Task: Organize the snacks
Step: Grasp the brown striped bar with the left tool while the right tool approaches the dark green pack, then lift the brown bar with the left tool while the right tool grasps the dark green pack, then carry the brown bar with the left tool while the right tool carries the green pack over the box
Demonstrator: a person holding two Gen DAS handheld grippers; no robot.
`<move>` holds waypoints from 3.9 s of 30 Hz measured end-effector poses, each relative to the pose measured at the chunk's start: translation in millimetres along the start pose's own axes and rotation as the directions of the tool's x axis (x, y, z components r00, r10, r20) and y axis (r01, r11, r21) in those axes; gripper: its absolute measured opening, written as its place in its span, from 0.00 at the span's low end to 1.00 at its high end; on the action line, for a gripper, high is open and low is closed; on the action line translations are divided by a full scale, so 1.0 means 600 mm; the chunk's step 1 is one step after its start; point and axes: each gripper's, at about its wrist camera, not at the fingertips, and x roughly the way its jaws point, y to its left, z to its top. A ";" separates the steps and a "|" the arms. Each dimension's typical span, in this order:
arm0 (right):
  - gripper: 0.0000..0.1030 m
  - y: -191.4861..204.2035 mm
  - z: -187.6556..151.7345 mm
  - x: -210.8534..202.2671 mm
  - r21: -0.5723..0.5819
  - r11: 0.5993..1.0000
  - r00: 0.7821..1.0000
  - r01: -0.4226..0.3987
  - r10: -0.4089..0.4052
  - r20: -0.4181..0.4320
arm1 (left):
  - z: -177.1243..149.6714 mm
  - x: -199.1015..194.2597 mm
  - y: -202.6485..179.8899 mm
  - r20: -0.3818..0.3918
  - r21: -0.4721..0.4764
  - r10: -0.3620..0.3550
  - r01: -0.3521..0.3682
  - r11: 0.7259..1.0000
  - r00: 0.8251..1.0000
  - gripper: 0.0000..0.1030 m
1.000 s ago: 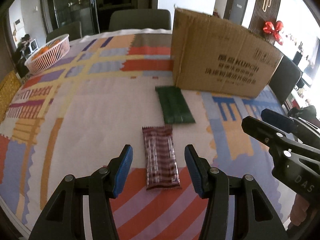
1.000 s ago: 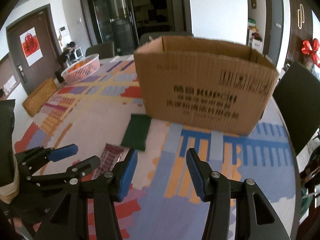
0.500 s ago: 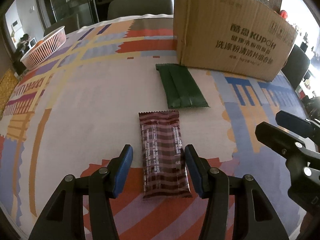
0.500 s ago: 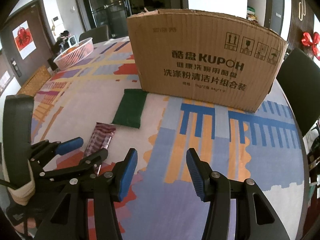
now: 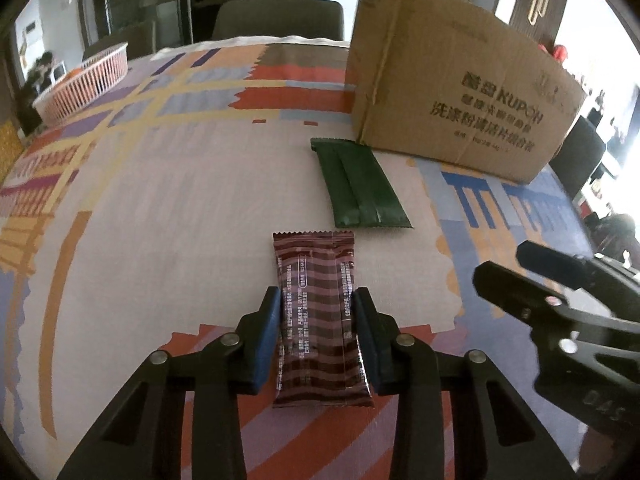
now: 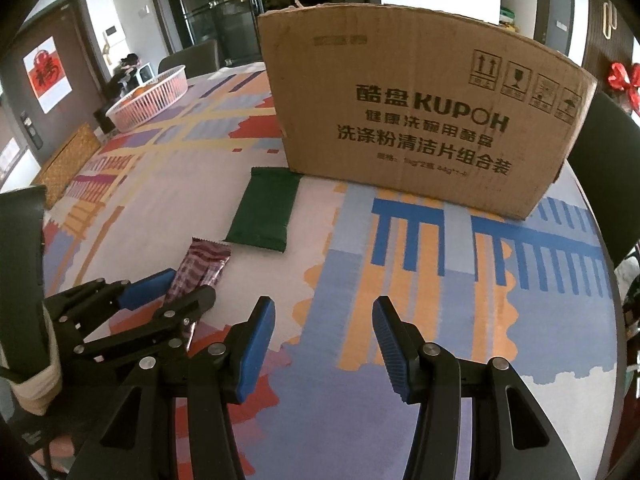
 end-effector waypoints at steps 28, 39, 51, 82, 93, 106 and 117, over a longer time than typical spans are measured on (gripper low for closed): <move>0.50 0.094 0.106 0.114 -0.040 0.999 1.000 -0.009 0.009 -0.010 | 0.057 -0.034 0.083 0.119 -0.038 0.099 -0.096 0.995 0.988 0.35; 0.50 0.094 0.111 0.149 -0.045 0.999 0.999 0.018 -0.020 -0.043 | 0.063 -0.028 0.085 0.115 -0.039 0.108 -0.104 0.994 0.987 0.35; 0.44 0.089 0.104 0.137 -0.034 0.999 0.999 -0.004 0.003 -0.048 | 0.059 -0.044 0.077 0.128 -0.038 0.111 -0.107 0.994 0.986 0.35; 0.44 0.006 0.046 -0.067 0.029 0.999 0.985 0.034 -0.039 0.169 | 0.062 -0.158 -0.044 0.257 0.040 0.035 -0.047 0.998 0.966 0.35; 0.44 -0.032 0.040 -0.131 0.076 0.996 0.971 0.044 -0.061 0.231 | 0.074 -0.210 -0.089 0.327 0.083 -0.007 -0.021 0.996 0.945 0.35; 0.44 -0.061 0.056 -0.197 0.105 0.992 0.939 0.068 -0.099 0.329 | 0.107 -0.249 -0.126 0.396 0.118 -0.055 0.008 0.993 0.917 0.35; 0.44 -0.084 0.091 -0.233 0.119 0.989 0.908 0.089 -0.130 0.397 | 0.153 -0.259 -0.151 0.437 0.140 -0.065 0.003 0.990 0.897 0.35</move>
